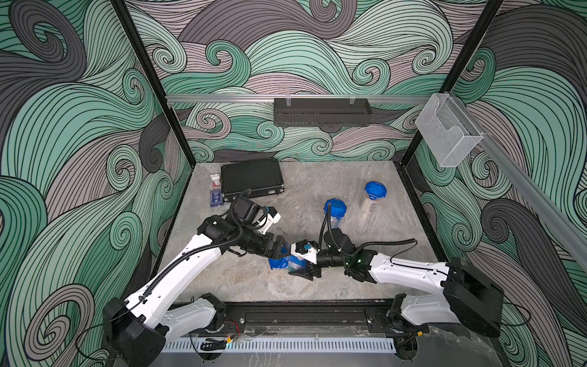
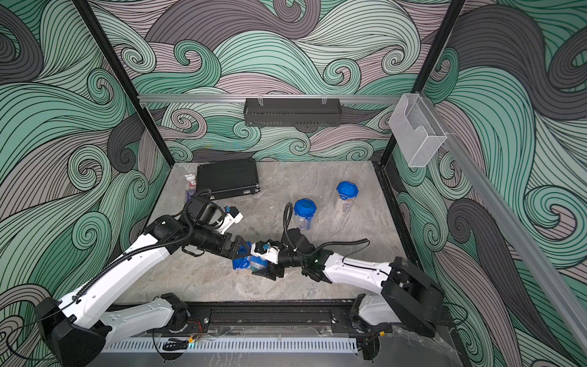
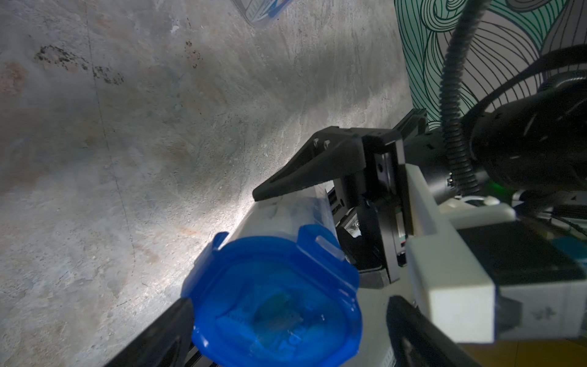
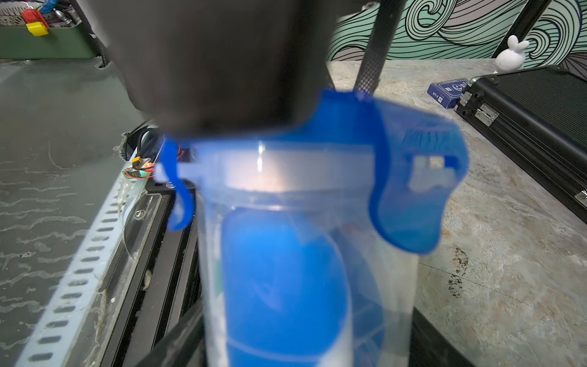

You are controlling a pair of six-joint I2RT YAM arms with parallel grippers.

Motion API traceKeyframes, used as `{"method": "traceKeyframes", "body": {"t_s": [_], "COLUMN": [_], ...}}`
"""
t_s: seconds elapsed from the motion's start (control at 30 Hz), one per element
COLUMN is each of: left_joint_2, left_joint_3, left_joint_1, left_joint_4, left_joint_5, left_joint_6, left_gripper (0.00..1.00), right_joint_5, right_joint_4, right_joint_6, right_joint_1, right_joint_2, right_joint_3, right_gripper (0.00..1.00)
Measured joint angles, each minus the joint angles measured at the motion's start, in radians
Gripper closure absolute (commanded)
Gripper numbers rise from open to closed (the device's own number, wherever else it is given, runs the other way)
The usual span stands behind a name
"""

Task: Take out toiletry kits
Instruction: Place the container at the center of the board.

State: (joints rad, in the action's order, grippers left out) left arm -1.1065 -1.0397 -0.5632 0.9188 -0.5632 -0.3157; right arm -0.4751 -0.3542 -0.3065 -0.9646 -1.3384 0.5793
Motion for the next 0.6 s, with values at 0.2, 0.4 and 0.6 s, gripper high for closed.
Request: {"method": "traceKeyframes", "body": {"t_s": [0.2,0.4,0.6], "left_joint_2": [-0.023,-0.038,-0.049], "left_joint_3": [0.021,0.047,0.079], "left_joint_1": [-0.005,-0.008,-0.009], "left_joint_4": [-0.016,-0.025,-0.058], "left_joint_5": [0.029,0.028,0.002], "left_joint_6": [-0.03,-0.054,-0.093], "left_gripper": [0.06,0.06,0.1], "right_joint_5": [0.002,0.002,0.005], "right_joint_4": [0.013,0.007,0.016], "right_joint_6": [0.0,0.0,-0.001], "right_joint_1": [0.0,0.003,0.005], "right_joint_2": [0.0,0.0,0.0], "right_joint_3": [0.0,0.0,-0.001], "right_gripper": [0.4,0.4,0.4]}}
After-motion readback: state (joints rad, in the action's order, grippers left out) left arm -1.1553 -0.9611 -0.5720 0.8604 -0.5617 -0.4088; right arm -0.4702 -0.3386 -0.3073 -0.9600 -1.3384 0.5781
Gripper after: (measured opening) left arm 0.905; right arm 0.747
